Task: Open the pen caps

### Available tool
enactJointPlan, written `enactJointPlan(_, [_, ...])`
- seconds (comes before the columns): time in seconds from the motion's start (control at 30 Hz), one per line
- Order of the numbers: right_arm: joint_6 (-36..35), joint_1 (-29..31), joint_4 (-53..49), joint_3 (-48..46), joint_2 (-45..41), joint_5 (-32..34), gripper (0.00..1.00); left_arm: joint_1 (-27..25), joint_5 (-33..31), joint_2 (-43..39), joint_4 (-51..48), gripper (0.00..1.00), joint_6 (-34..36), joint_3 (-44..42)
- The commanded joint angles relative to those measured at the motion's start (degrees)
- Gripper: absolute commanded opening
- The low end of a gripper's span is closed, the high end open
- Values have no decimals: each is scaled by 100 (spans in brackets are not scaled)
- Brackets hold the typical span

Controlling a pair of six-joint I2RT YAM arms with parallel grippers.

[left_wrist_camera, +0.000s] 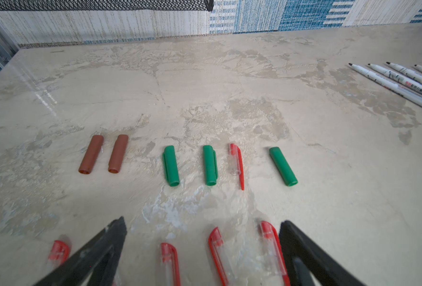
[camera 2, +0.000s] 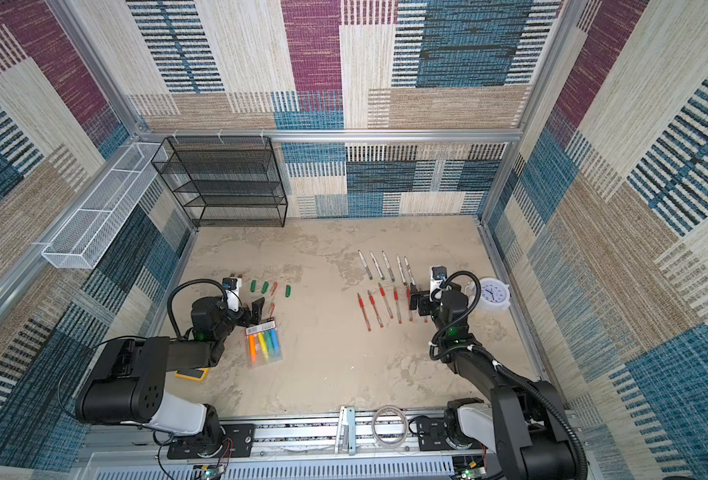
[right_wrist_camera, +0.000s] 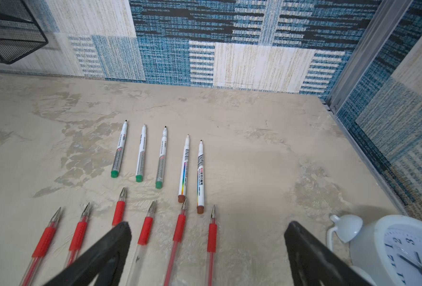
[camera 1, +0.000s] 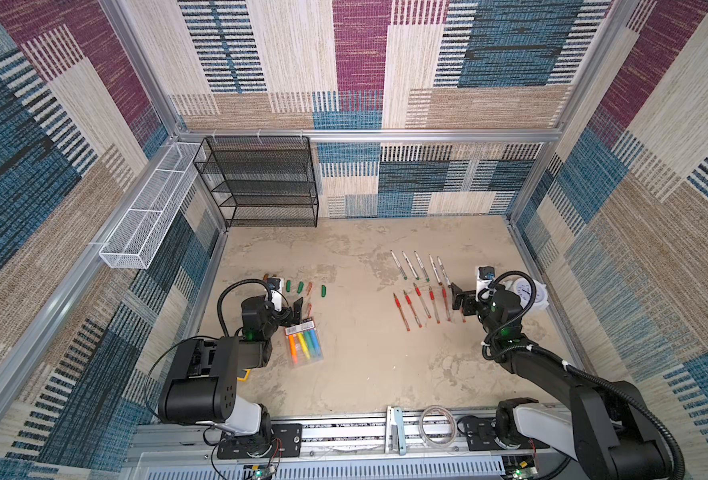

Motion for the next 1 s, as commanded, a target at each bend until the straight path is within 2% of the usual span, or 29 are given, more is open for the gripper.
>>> enactJointPlan(0.0, [-176, -119, 1461, -269, 73, -253, 100, 0, -357, 55, 382, 100, -108, 133])
enactJointPlan(0.07, [-152, -188, 1865, -416, 228, -300, 100, 8, -670, 104, 118, 100, -240, 311])
enactJointPlan(0.2, [-17, -370, 2536, -610, 552, -385, 100, 7, -863, 191, -636, 100, -334, 750])
enactJointPlan(0.3, [100, -547, 3209, -716, 954, -524, 100, 9, -871, 181, -627, 100, -333, 739])
enactJointPlan(0.5, [308, -754, 3807, -604, 1689, -728, 100, 9, -873, 162, -652, 100, -333, 739])
enactJointPlan(0.6, [347, -757, 4761, -831, 2214, -681, 100, -4, -882, 157, -667, 100, -325, 738])
enactJointPlan(0.7, [381, -761, 4429, -695, 2168, -558, 100, -2, -884, 156, -669, 100, -322, 735])
enactJointPlan(0.77, [418, -761, 3862, -421, 2168, -479, 100, -8, -884, 156, -670, 100, -324, 739])
enactJointPlan(0.97, [425, -757, 3953, -464, 2171, -467, 100, -3, -890, 154, -670, 100, -324, 739])
